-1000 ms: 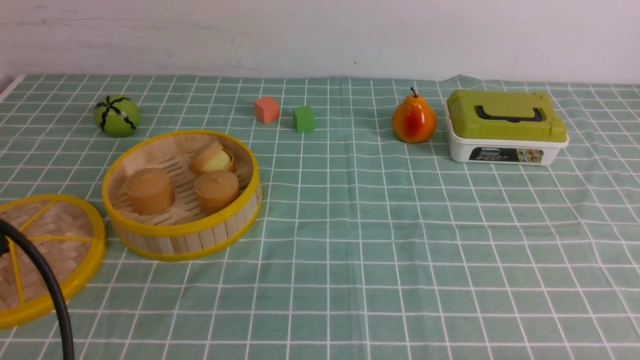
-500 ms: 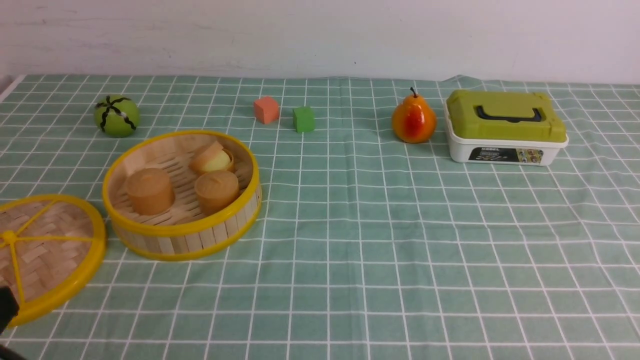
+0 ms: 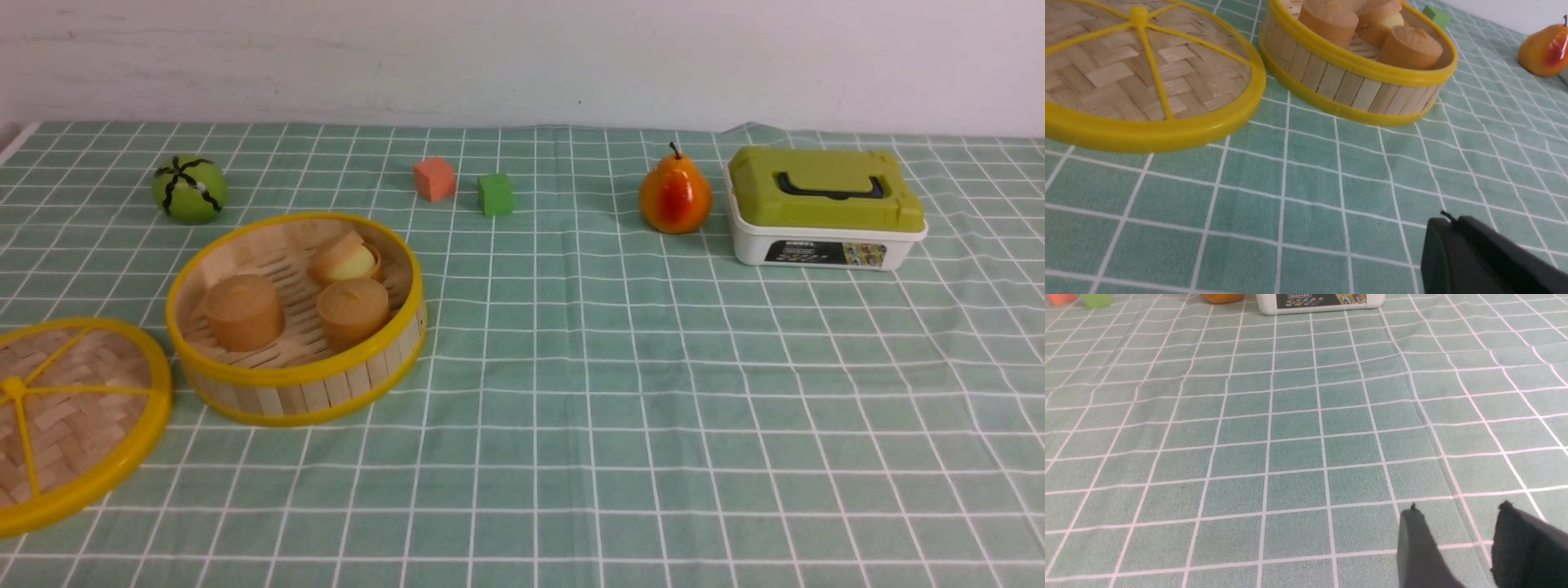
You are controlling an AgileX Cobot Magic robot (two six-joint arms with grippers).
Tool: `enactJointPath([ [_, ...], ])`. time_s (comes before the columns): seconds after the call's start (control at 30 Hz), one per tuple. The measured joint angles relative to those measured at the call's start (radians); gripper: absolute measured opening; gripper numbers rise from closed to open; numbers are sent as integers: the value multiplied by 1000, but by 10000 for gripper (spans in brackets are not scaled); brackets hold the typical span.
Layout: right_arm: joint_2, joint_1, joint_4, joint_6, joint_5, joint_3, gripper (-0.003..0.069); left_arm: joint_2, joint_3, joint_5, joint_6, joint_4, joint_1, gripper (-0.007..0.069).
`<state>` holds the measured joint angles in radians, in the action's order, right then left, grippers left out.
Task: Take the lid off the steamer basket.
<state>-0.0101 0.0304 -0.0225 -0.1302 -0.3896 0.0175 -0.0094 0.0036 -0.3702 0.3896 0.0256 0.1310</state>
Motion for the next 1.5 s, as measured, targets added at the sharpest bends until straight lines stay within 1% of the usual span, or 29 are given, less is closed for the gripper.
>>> enactJointPath([
  [0.07, 0, 0, 0, 0, 0, 0, 242, -1, 3, -34, 0, 9, 0, 7],
  [0.13, 0, 0, 0, 0, 0, 0, 242, -1, 16, -36, 0, 13, 0, 7],
  [1.5, 0, 0, 0, 0, 0, 0, 242, -1, 25, -28, -3, 13, 0, 20],
])
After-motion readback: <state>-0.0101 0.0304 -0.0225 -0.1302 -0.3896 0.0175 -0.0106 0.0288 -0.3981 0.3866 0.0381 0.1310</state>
